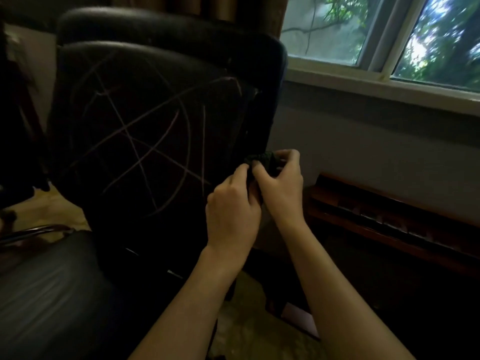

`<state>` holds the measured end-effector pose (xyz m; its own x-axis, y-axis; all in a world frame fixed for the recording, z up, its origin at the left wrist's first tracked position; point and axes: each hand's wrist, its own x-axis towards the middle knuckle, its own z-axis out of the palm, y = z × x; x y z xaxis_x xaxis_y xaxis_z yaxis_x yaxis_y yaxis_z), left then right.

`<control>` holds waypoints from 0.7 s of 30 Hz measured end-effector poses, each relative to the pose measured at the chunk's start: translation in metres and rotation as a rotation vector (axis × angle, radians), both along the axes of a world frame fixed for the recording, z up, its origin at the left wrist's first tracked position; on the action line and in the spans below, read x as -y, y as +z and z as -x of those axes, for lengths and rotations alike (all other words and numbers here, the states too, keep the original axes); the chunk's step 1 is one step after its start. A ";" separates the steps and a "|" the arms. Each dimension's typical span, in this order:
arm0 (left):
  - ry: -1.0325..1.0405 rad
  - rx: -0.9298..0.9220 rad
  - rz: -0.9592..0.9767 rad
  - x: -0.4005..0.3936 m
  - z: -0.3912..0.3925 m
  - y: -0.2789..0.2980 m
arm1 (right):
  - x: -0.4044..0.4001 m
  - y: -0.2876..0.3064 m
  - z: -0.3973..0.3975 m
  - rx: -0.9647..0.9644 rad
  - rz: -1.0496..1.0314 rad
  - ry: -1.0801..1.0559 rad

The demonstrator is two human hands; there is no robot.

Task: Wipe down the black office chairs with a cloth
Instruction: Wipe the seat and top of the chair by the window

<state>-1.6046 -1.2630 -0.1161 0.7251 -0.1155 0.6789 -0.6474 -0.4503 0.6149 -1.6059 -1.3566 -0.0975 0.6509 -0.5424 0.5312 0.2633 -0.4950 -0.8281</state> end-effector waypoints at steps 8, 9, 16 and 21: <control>-0.083 -0.195 -0.215 -0.018 0.011 -0.082 | -0.015 -0.095 0.002 -0.113 -0.058 -0.030; -0.091 -0.238 -0.248 -0.020 0.013 -0.089 | -0.016 -0.103 0.005 -0.148 -0.043 -0.038; -0.219 -0.232 -0.065 -0.022 0.012 -0.066 | -0.023 -0.045 0.003 -0.064 0.265 -0.187; -0.324 -0.220 0.087 -0.023 -0.005 -0.016 | -0.023 0.022 -0.010 -0.086 0.337 -0.218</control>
<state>-1.5998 -1.2397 -0.1316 0.7900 -0.3108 0.5285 -0.5956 -0.1845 0.7818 -1.5960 -1.3339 -0.0750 0.5897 -0.4773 0.6514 0.0591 -0.7790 -0.6243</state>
